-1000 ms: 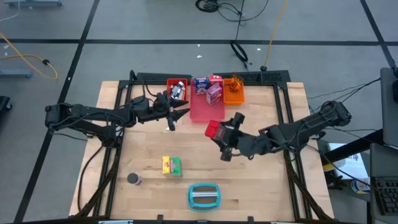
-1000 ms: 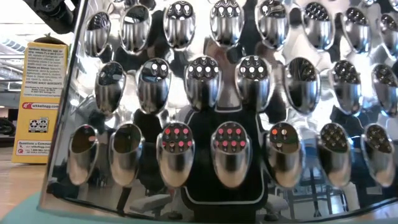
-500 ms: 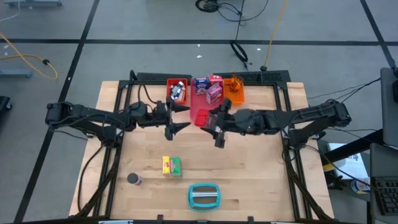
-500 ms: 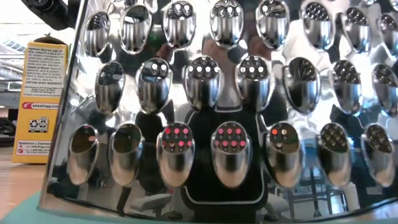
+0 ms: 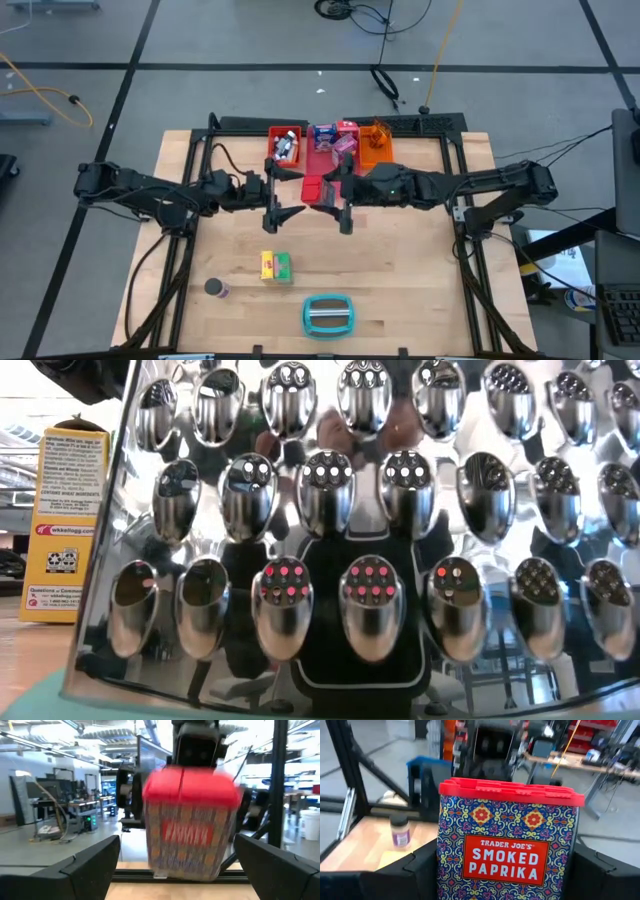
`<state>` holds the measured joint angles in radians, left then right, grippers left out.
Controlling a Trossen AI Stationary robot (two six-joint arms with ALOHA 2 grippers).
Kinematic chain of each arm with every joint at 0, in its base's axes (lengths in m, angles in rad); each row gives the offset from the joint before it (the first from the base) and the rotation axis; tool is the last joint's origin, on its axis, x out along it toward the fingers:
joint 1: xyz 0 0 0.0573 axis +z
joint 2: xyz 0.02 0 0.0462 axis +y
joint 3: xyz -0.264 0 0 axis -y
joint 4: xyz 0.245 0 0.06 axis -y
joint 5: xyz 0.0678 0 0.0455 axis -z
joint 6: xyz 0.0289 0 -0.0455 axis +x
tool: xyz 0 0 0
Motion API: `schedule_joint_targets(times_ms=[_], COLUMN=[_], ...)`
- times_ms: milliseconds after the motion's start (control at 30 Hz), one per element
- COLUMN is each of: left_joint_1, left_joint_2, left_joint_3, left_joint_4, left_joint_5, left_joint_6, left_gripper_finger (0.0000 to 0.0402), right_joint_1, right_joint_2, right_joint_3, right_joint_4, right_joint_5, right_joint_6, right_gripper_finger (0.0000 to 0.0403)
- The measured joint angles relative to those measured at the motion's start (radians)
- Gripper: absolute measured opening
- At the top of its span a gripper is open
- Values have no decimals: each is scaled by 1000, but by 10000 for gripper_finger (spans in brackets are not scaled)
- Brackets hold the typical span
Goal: Pick & Place Kitchen Items
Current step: Put the red seasoning can into the orange bin
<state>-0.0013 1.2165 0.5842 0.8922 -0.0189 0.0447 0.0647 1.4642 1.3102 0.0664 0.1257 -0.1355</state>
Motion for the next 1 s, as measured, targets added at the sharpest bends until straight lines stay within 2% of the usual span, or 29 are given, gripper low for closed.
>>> schedule_joint_targets(times_ms=[167, 433, 800, 1000], left_joint_1=[0, -10, -12, -11], left_joint_2=[23, 36, -1, -7], left_joint_3=[0, 8, 20, 17], left_joint_4=[14, 52, 67, 42], left_joint_5=[-4, 63, 58, 60], left_joint_6=[14, 63, 126, 100], left_gripper_finger=[395, 395, 395, 395], right_joint_1=[0, -33, -39, -45], right_joint_2=[23, 53, 49, 43], right_joint_3=[1, 3, -2, 2], right_joint_4=[63, 86, -43, -10], right_joint_5=[-4, -123, -83, -93], right_joint_6=[-25, -6, -7, -9], right_gripper_finger=[287, 287, 287, 287])
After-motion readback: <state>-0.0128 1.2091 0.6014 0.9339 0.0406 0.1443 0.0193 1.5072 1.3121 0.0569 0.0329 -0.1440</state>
